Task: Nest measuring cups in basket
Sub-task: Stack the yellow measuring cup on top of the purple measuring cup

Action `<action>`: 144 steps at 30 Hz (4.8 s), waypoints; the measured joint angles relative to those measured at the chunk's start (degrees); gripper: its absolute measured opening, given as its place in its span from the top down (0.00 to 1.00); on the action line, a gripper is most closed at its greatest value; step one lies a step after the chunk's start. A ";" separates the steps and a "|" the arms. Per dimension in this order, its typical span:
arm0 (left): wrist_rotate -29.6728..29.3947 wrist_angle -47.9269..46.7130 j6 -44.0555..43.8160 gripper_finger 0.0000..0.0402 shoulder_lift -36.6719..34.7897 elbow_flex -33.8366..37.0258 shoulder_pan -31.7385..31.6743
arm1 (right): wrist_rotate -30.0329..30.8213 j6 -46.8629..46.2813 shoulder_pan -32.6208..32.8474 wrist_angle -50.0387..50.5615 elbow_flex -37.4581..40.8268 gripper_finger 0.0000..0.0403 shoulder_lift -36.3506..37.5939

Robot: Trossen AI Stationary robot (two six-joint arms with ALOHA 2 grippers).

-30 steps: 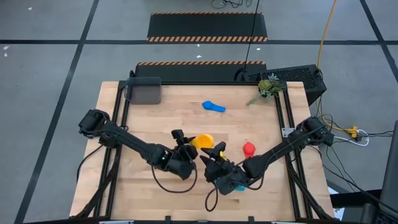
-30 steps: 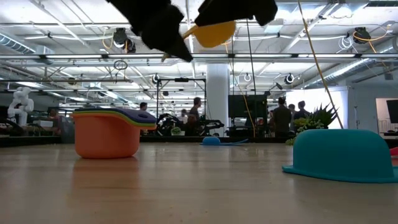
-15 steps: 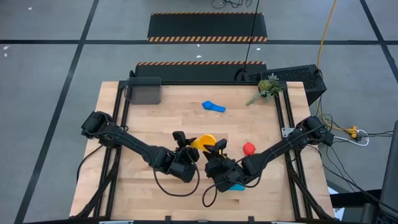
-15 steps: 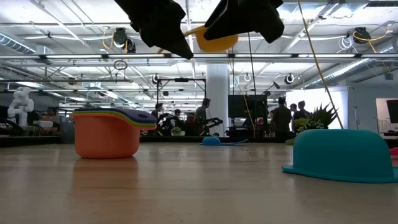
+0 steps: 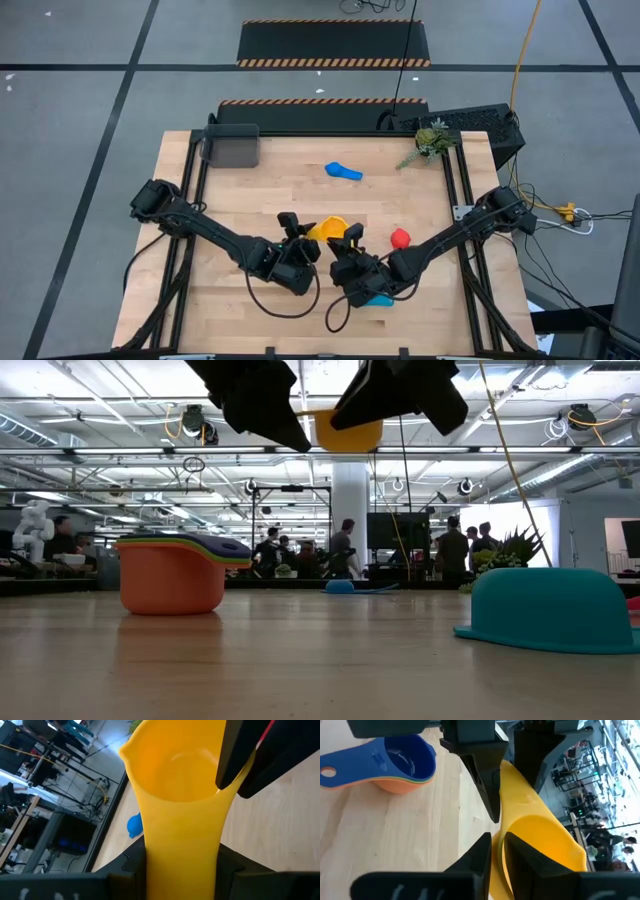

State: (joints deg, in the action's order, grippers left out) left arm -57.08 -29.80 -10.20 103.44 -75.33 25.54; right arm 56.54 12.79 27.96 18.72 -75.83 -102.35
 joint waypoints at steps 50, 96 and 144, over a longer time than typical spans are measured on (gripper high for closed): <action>4.18 -13.55 5.71 0.53 -0.11 -12.33 13.24 | -49.99 6.13 1.40 4.95 0.02 1.00 5.42; 41.48 23.46 41.04 0.53 9.75 -12.31 6.36 | -86.89 11.72 -2.29 -30.43 24.37 1.00 17.25; 34.30 12.07 30.70 0.98 7.64 -12.26 3.57 | -51.75 -2.18 0.33 -24.02 24.39 0.59 24.92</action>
State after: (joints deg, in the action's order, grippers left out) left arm -22.78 -17.73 20.50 111.08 -87.59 29.11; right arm 4.78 10.61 28.29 -5.30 -51.44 -77.42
